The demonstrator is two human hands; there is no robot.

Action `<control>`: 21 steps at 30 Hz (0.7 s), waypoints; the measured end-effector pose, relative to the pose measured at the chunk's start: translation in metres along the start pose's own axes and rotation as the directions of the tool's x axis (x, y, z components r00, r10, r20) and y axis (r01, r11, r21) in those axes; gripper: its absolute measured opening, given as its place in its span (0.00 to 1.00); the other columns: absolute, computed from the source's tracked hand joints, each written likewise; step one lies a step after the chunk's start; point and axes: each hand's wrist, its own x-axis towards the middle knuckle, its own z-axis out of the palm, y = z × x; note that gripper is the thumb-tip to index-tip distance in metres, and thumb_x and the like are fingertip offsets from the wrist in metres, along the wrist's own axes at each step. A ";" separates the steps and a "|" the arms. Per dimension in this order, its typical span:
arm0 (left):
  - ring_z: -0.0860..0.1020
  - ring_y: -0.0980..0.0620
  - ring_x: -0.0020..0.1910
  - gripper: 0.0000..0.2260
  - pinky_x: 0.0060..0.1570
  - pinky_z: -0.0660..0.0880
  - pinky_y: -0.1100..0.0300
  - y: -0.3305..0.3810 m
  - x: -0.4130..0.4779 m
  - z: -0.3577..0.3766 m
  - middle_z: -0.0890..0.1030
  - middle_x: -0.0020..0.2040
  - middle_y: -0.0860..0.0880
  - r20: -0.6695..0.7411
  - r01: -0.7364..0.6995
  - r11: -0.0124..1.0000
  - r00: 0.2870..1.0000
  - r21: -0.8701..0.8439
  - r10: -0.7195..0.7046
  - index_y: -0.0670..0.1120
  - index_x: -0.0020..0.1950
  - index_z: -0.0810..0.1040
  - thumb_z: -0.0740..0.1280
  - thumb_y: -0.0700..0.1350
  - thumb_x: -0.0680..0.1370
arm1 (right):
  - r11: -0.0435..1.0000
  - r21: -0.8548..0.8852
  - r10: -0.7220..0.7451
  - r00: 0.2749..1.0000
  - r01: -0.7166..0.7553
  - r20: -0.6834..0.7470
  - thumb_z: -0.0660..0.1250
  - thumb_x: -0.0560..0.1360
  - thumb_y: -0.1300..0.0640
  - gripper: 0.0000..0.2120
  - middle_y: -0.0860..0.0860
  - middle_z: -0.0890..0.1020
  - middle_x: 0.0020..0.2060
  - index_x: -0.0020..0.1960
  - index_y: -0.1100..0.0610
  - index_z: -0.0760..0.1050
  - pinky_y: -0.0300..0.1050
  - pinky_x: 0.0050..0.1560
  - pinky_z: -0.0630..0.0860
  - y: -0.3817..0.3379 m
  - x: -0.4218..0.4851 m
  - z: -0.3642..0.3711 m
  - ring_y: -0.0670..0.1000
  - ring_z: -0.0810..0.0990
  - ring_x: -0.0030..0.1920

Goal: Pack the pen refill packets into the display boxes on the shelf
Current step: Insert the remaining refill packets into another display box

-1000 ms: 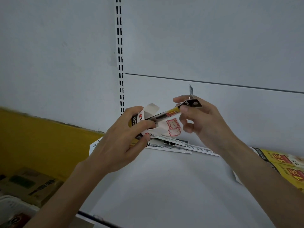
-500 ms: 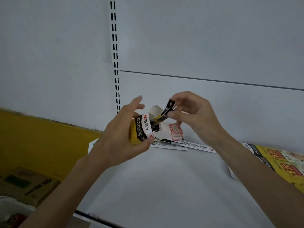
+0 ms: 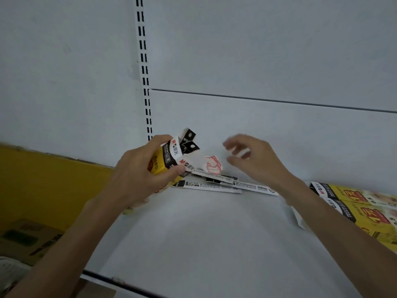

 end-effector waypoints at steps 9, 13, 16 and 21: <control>0.76 0.64 0.38 0.24 0.33 0.69 0.76 -0.004 0.001 -0.005 0.74 0.42 0.65 -0.072 0.070 0.996 0.995 -0.061 -0.075 0.57 0.57 0.66 0.66 0.67 0.67 | 0.829 -0.557 0.138 0.945 0.054 0.298 0.65 0.73 0.50 0.11 0.50 0.79 0.51 0.53 0.52 0.76 0.44 0.50 0.70 0.047 -0.013 0.026 0.52 0.74 0.54; 0.75 0.64 0.38 0.23 0.35 0.68 0.80 -0.001 0.000 -0.007 0.75 0.43 0.61 -0.084 0.065 0.992 0.994 -0.112 -0.075 0.54 0.58 0.68 0.62 0.60 0.66 | 0.785 -0.616 0.193 0.921 0.061 0.337 0.65 0.70 0.58 0.04 0.51 0.76 0.50 0.44 0.56 0.76 0.42 0.44 0.69 0.035 -0.007 0.019 0.53 0.75 0.51; 0.77 0.65 0.38 0.23 0.36 0.69 0.79 -0.003 -0.001 -0.004 0.75 0.43 0.65 -0.079 0.060 0.990 0.994 -0.125 -0.070 0.56 0.58 0.67 0.66 0.65 0.68 | 0.849 -0.525 0.158 0.916 0.065 0.369 0.66 0.71 0.54 0.07 0.49 0.74 0.47 0.47 0.55 0.72 0.46 0.47 0.73 0.028 -0.005 0.022 0.53 0.74 0.49; 0.77 0.66 0.41 0.24 0.34 0.71 0.74 -0.005 -0.003 0.001 0.75 0.42 0.66 -0.062 0.052 0.993 0.996 -0.107 -0.059 0.60 0.57 0.65 0.60 0.68 0.65 | 0.850 -0.526 0.195 0.900 0.044 0.390 0.65 0.72 0.55 0.14 0.47 0.77 0.47 0.57 0.52 0.73 0.41 0.43 0.68 0.029 -0.010 0.028 0.49 0.74 0.47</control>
